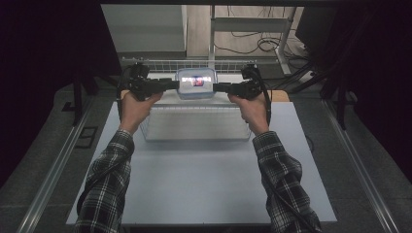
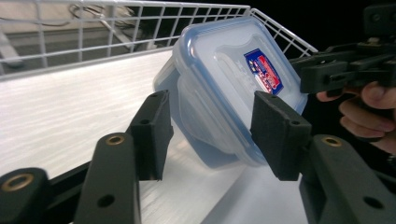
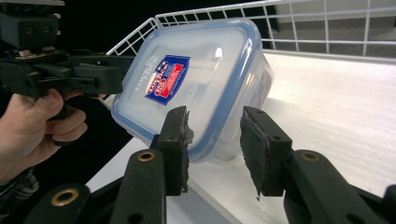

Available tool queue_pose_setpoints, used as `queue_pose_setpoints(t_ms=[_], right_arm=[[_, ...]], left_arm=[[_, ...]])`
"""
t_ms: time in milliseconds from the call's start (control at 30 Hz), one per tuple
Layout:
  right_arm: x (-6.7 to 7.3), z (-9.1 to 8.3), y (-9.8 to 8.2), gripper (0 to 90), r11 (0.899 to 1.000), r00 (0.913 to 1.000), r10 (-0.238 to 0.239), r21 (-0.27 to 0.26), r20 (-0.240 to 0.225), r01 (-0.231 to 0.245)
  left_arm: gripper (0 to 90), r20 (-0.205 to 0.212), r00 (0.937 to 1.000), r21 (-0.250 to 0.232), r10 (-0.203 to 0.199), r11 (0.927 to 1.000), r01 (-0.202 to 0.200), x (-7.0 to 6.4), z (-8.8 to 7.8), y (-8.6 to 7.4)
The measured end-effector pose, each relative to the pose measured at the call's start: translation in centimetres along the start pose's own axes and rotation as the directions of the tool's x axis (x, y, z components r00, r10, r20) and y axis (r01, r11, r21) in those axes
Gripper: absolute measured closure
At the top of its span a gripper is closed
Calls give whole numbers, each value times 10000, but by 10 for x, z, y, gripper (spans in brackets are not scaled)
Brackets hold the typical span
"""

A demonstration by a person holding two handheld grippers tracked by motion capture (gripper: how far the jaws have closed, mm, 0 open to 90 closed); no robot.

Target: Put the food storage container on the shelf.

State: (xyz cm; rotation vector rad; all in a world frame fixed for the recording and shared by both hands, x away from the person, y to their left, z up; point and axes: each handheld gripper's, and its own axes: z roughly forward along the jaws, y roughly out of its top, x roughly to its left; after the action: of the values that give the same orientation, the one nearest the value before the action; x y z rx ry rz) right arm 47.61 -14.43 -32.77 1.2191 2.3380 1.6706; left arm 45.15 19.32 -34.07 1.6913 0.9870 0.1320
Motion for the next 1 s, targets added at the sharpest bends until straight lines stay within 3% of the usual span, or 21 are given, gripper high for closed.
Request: queue_pose_setpoints(t_ms=[167,233,367,467,600,700,767,800,867,1000], right_arm=[[3,1,2,609,9999,9998,-35,-142,210,38],[5,2,3,607,9998,9994,-77,-199,324,83],[7,3,3,584,9990,9983,-301,-304,508,317],[8,3,3,554,9983,9967,-449,-336,674,472],[9,0,1,417,9957,9958,-696,-567,602,730],[10,0,0,338,9941,9937,-907,-541,665,943],[12,1,-3,249,9920,9904,-1113,-506,818,1156],[15,2,-5,183,9896,9867,-1300,-498,979,1353],[19,3,-7,140,9864,9817,-1520,-454,1146,1580],[24,3,-11,97,9816,9736,-1809,-361,1392,1876]], left_arm=[[531,-172,9998,-1,139,9999,-139,-3,1,0],[534,-556,9981,-101,278,9995,-284,-6,1,1],[526,-821,9954,-251,493,9984,-515,-8,0,1],[503,-669,9968,-414,445,9980,-473,-8,-2,0],[378,-514,9972,-462,543,9973,-567,-9,-5,-2],[303,-526,9947,-477,881,9947,-906,-14,-6,-5],[231,-478,9938,-347,1004,9942,-1021,-16,-6,-6],[179,-585,9900,-226,1282,9913,-1297,-19,-5,-9],[127,-674,9869,-219,1465,9887,-1482,-22,-5,-12],[75,-588,9870,-204,1497,9883,-1512,-25,-4,-19]])
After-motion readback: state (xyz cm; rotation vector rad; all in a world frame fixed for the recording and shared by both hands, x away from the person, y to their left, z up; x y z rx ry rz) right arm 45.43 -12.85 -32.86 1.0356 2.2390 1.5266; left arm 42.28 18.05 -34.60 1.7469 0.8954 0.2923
